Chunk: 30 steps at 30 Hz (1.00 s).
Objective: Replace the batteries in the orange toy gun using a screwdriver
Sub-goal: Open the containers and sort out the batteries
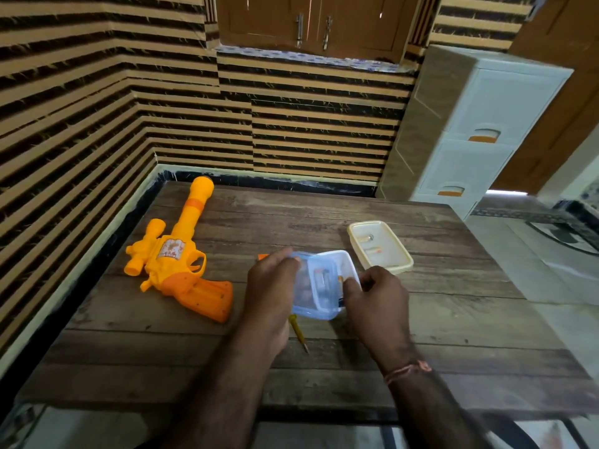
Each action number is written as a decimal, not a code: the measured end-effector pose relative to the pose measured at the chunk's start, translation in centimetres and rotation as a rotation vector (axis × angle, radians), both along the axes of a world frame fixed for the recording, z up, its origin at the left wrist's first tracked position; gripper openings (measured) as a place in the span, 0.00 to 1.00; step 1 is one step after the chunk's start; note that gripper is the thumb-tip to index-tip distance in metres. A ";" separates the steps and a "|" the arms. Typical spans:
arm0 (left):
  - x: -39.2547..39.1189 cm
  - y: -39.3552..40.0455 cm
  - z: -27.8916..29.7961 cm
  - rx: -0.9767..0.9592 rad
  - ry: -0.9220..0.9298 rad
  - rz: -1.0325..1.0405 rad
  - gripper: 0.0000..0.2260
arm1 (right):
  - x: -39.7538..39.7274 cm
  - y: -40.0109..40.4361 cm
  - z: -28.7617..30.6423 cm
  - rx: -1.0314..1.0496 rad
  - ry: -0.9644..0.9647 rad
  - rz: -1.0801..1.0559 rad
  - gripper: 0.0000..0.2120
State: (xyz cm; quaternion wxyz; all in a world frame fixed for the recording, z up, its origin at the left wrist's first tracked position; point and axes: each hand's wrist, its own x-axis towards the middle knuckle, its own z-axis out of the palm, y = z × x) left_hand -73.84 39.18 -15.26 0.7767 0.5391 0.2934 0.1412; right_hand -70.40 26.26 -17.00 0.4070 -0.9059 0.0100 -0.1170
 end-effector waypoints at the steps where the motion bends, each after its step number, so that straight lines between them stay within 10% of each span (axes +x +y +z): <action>1: 0.2 -0.1 -0.3 0.034 0.012 0.017 0.13 | 0.0 0.0 0.0 0.006 -0.001 -0.009 0.11; 14: 0.3 1.1 -0.4 0.320 0.015 0.160 0.20 | -0.8 0.9 0.6 0.121 0.010 -0.011 0.13; 23: 0.0 0.1 -0.2 0.072 -0.044 -0.078 0.17 | -0.9 1.1 -0.5 0.210 -0.018 0.029 0.10; 30: -0.1 0.0 -1.0 0.610 -0.058 -0.083 0.27 | -0.7 1.7 -1.6 0.440 0.069 0.066 0.05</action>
